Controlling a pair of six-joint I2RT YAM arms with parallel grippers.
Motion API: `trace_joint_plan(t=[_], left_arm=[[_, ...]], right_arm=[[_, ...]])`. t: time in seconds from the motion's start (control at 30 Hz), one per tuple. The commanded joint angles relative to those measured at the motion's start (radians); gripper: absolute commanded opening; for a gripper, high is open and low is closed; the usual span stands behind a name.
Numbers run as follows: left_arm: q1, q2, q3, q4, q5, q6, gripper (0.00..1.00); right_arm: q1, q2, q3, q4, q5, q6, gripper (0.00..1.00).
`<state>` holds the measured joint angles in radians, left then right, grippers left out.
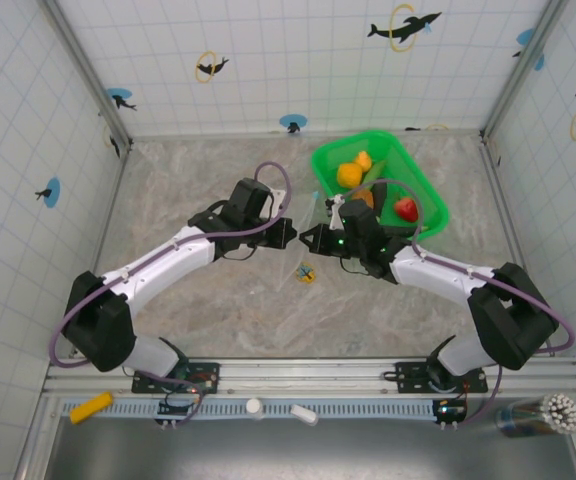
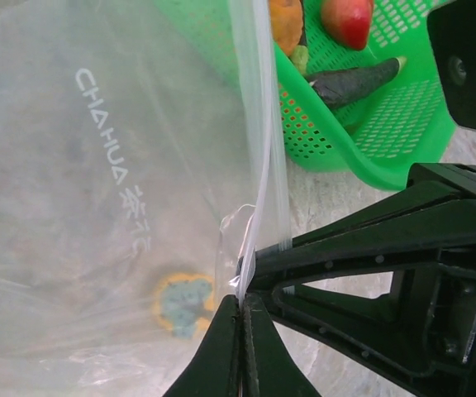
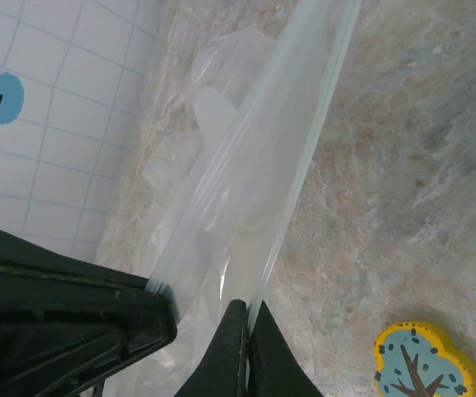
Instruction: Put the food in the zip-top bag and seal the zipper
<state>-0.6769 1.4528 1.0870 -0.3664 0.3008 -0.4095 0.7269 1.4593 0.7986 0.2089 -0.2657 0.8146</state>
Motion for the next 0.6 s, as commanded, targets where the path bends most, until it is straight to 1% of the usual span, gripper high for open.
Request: trace_joint_plan(t=[0.0, 0.1, 0.2, 0.3, 0.37, 0.47, 0.5, 0.57], left_arm=[[0.002, -0.035, 0.008, -0.031, -0.050, 0.018, 0.00], [0.002, -0.068, 0.037, -0.069, -0.114, 0.015, 0.00], [0.001, -0.110, 0.076, -0.139, -0.226, -0.015, 0.00], [0.002, -0.166, 0.115, -0.199, -0.337, -0.059, 0.00], [0.002, -0.187, 0.159, -0.245, -0.367, -0.073, 0.00], [0.002, -0.192, 0.238, -0.334, -0.381, -0.076, 0.00], [0.001, -0.199, 0.255, -0.354, -0.383, -0.075, 0.00], [0.000, -0.217, 0.284, -0.385, -0.390, -0.083, 0.00]], right_arm=[[-0.006, -0.034, -0.031, 0.002, 0.019, -0.017, 0.00], [-0.023, -0.037, -0.039, -0.002, 0.013, -0.021, 0.00], [-0.036, -0.040, -0.035, -0.034, 0.022, -0.041, 0.05], [-0.053, -0.036, -0.025, -0.070, 0.022, -0.056, 0.05], [-0.058, -0.029, -0.002, -0.102, 0.029, -0.080, 0.07], [-0.057, -0.009, 0.065, -0.206, 0.063, -0.155, 0.15], [-0.055, -0.002, 0.098, -0.258, 0.104, -0.202, 0.17], [-0.059, 0.009, 0.137, -0.304, 0.119, -0.249, 0.17]])
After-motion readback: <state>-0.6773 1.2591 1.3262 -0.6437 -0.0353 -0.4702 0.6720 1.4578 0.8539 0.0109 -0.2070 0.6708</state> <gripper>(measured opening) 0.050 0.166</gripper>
